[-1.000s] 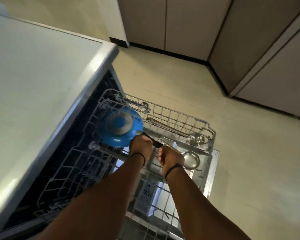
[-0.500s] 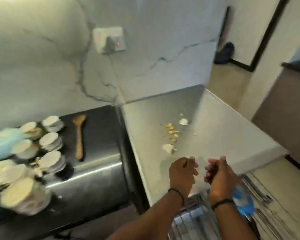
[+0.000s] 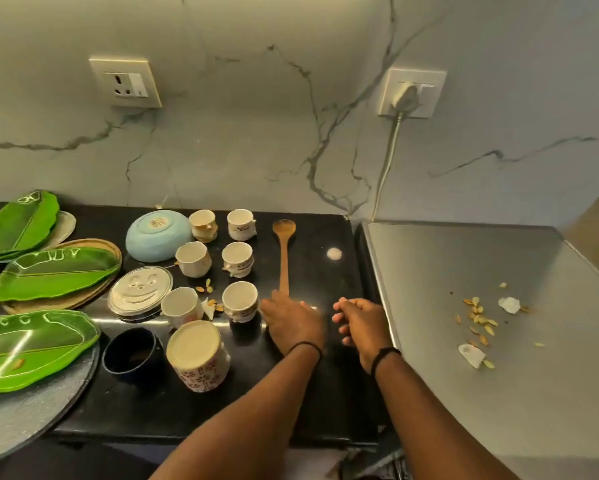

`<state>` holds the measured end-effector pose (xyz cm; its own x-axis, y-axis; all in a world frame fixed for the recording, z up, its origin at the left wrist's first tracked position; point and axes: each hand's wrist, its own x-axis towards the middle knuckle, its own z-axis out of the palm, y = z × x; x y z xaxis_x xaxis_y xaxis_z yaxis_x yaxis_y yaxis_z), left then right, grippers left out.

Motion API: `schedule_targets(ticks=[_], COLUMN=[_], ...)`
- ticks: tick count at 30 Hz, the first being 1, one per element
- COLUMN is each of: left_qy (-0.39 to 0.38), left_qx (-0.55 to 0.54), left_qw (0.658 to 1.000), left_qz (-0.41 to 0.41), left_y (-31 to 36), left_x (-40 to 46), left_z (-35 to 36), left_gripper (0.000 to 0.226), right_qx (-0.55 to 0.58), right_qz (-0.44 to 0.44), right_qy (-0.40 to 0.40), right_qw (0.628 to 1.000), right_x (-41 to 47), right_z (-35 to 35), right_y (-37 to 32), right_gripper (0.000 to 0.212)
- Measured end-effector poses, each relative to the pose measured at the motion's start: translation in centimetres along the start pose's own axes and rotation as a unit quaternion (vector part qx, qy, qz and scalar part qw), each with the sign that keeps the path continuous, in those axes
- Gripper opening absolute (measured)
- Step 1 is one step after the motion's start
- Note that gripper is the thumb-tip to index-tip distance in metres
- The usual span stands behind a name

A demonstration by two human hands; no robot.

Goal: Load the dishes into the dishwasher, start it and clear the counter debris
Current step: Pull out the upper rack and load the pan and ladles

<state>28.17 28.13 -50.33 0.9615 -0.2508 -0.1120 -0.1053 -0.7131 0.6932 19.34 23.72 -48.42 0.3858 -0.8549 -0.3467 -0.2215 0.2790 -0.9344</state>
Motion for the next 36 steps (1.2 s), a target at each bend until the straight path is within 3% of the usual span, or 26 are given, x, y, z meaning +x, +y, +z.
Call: schedule_targets(ticks=[4,8,14,16,19,25,29,32,36], left_qy=[-0.001,-0.052,-0.094,-0.109,-0.143,-0.188,-0.217,-0.285,-0.435], left_qx=[0.060,0.107,0.044,0.018,-0.016,-0.016,-0.006,-0.010,-0.021], left_qw=[0.998,0.993,0.995,0.994,0.987,0.960,0.920,0.874,0.808], left_qz=[-0.031,-0.005,-0.003,0.020,0.072,0.206,0.328,0.393,0.398], left_y=[-0.4,-0.7,-0.6,-1.1,-1.4,-2.4,0.3,3.0,3.5], left_x=[3.1,4.8,4.9,4.2,2.6,1.3,-0.4,-3.6,-13.1], left_z=[-0.1,-0.4,-0.1,-0.2,-0.6,-1.8,-1.7,0.3,5.7], left_gripper=[0.039,0.026,0.025,0.021,0.011,0.007,0.017,0.022,0.029], right_qx=[-0.040,-0.056,-0.014,0.010,0.037,0.106,0.229,0.324,0.393], right_qz=[0.022,0.033,0.041,0.048,0.068,0.090,0.064,0.032,0.042], right_qy=[-0.007,0.004,0.021,0.016,0.011,0.047,0.063,0.157,0.294], right_qw=[0.999,0.998,0.999,0.999,0.997,0.989,0.969,0.932,0.871], right_x=[0.8,2.0,4.1,4.6,5.1,5.0,3.5,1.1,-6.8], right_z=[1.6,1.6,2.2,2.9,3.3,0.9,-4.3,-12.1,-23.4], right_y=[0.6,0.0,-1.3,-1.9,-2.8,-1.8,-2.5,-1.2,6.8], right_gripper=[0.021,0.021,0.014,0.014,0.038,0.015,0.017,0.017,0.016])
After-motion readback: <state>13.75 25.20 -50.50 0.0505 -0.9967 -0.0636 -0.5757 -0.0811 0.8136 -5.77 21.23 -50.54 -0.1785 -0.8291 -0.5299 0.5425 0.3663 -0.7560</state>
